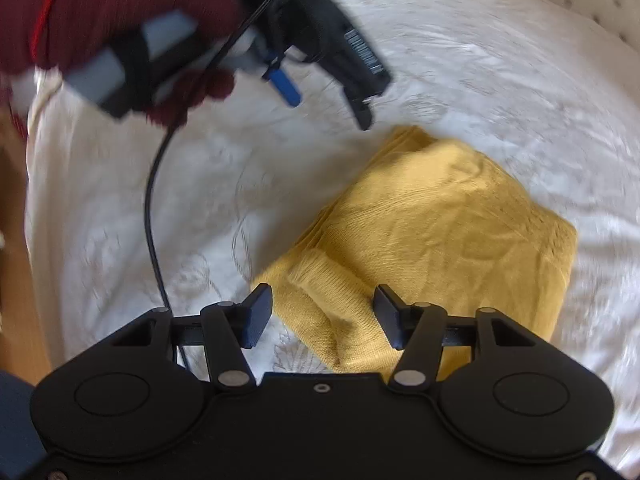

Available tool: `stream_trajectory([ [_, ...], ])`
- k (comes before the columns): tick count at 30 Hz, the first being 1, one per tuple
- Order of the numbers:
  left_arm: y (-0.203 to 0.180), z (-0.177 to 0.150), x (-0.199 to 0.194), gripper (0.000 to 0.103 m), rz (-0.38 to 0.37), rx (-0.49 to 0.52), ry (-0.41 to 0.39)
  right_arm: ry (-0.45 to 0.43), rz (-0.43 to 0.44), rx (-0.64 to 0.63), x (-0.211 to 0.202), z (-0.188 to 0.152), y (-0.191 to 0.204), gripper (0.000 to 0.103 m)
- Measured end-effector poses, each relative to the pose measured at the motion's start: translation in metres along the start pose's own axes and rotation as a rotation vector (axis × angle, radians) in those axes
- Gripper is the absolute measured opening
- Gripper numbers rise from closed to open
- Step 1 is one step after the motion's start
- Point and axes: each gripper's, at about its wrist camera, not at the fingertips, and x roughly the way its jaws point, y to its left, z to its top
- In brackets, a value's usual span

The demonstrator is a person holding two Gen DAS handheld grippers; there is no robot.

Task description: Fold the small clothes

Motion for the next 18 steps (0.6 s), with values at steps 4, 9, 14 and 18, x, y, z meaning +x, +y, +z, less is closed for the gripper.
stream_trajectory([
  [4,-0.008,-0.009,-0.002,0.084,-0.084,0.002,0.035,0.035,-0.054,-0.063,0.011,0.000,0.005,0.014],
  [9,-0.014,-0.018,-0.003,0.084,-0.170,0.001,0.079,-0.049,-0.026,0.326,-0.011,-0.002,-0.045,0.011],
  [14,-0.026,-0.027,0.006,0.084,-0.279,0.002,0.141,-0.080,0.007,0.498,-0.028,-0.016,-0.070,0.011],
  [18,-0.035,-0.029,0.023,0.084,-0.333,-0.048,0.167,-0.091,0.029,0.489,-0.036,-0.018,-0.065,0.011],
])
